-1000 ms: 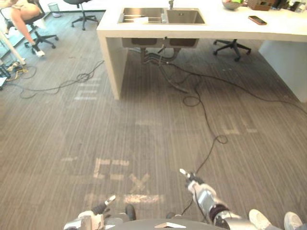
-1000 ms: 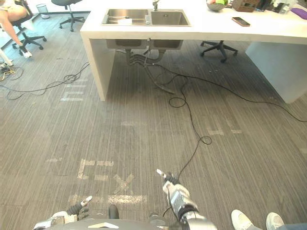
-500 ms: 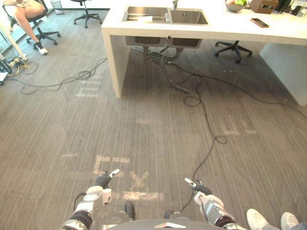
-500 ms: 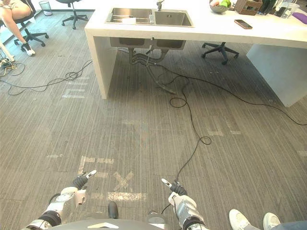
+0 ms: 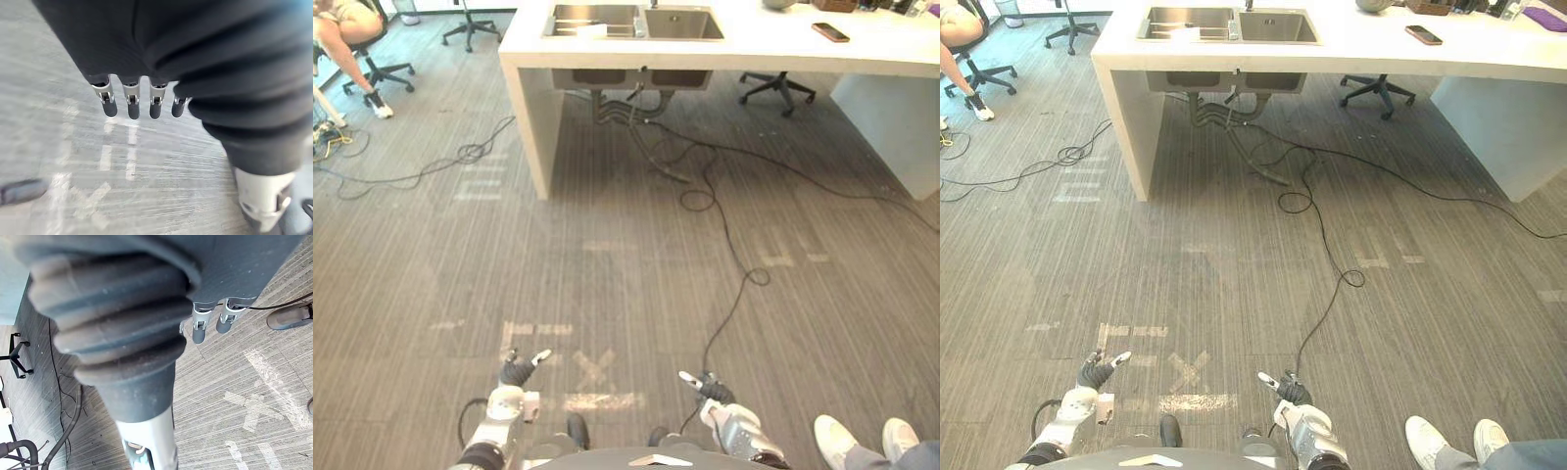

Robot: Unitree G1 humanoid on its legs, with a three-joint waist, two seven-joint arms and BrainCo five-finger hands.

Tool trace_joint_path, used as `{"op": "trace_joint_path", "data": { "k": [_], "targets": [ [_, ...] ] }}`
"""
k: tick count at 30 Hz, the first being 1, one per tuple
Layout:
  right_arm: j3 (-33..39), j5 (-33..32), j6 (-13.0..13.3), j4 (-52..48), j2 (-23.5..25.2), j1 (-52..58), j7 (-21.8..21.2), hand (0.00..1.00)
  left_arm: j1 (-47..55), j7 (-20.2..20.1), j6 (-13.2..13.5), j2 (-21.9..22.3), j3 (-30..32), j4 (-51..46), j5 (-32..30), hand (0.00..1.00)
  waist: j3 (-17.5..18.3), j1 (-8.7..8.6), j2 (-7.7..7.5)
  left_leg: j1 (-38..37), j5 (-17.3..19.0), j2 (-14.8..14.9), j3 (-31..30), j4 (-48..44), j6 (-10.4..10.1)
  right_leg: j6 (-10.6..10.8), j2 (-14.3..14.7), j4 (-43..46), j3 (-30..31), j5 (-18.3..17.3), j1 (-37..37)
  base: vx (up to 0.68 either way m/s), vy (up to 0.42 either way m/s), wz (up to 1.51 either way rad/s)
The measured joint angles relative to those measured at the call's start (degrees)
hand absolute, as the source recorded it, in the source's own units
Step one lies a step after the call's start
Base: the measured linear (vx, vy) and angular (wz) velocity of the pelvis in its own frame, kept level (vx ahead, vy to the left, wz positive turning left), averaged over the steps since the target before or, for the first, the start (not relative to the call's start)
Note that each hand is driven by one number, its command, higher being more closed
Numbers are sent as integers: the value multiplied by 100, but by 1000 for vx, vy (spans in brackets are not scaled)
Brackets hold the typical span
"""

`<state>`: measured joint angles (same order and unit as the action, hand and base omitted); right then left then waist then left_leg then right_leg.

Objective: Walk over to the sink, pick up the cup, carry it to the dishwasher, place the cup inside the dishwasher, then close the dishwasher door

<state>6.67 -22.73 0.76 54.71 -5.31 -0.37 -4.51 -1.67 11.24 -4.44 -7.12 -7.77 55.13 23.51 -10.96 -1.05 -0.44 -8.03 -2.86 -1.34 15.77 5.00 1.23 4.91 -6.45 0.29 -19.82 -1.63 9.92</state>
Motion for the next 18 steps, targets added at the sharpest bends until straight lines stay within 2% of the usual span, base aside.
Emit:
{"op": "trace_joint_path", "data": {
  "k": [1,2,3,5,7,10,13,15,16,18],
  "targets": [
    [0,-43,-1,28,29,19,11,0,-11,-161,-250,36,33,169,319,0,4,-19,-3,-21,8,1,0,0,-12,0,0,8,2,-7,15,-40,-8,2],
    [-12,-133,-7,37,110,86,16,0,-10,-525,-651,61,114,502,584,0,9,-61,-6,-30,14,12,-7,3,-20,-3,9,27,-6,-26,21,-51,-8,5],
    [-32,-229,-12,49,158,136,25,0,-87,-933,-899,-8,89,641,542,0,8,-61,-11,-9,13,28,0,3,-19,-10,20,58,1,-31,-12,-65,-6,3],
    [-87,-224,-100,109,133,133,31,0,-114,-1227,-932,-17,74,691,223,0,11,-67,-16,-35,11,39,54,4,-17,-16,25,78,55,-31,-23,-66,13,-13],
    [-87,-222,-99,253,124,116,142,0,-114,-1185,-883,-16,44,704,159,0,13,-60,-22,-104,26,59,176,4,-24,-29,37,102,193,-22,-30,-66,34,-31],
    [-84,-307,-95,339,103,130,259,0,-115,-1146,-996,-79,50,809,612,0,32,-81,-43,-104,89,93,340,4,-30,-43,75,82,425,-14,-155,-70,41,-41],
    [-73,-708,-94,602,27,268,259,0,-119,-1177,-1134,-99,179,870,836,0,42,-99,-51,-86,119,103,521,4,-1,-39,82,95,596,23,-256,-13,56,-30],
    [52,-1356,-100,713,18,353,263,0,-114,-1206,-1181,-101,218,874,839,0,62,-97,-49,9,166,94,675,4,27,-25,57,250,718,-13,-461,-21,61,-32],
    [62,-1476,-100,713,22,373,262,0,-116,-1204,-1180,-102,217,874,840,0,62,-104,-50,30,171,88,698,4,31,-22,45,311,734,-32,-524,33,66,-27],
    [93,-1846,-97,719,21,406,268,0,-157,-1202,-1174,-118,168,898,913,0,59,-133,-54,138,227,27,789,2,107,14,-78,758,759,-243,-862,43,55,-11]
  ]
}}
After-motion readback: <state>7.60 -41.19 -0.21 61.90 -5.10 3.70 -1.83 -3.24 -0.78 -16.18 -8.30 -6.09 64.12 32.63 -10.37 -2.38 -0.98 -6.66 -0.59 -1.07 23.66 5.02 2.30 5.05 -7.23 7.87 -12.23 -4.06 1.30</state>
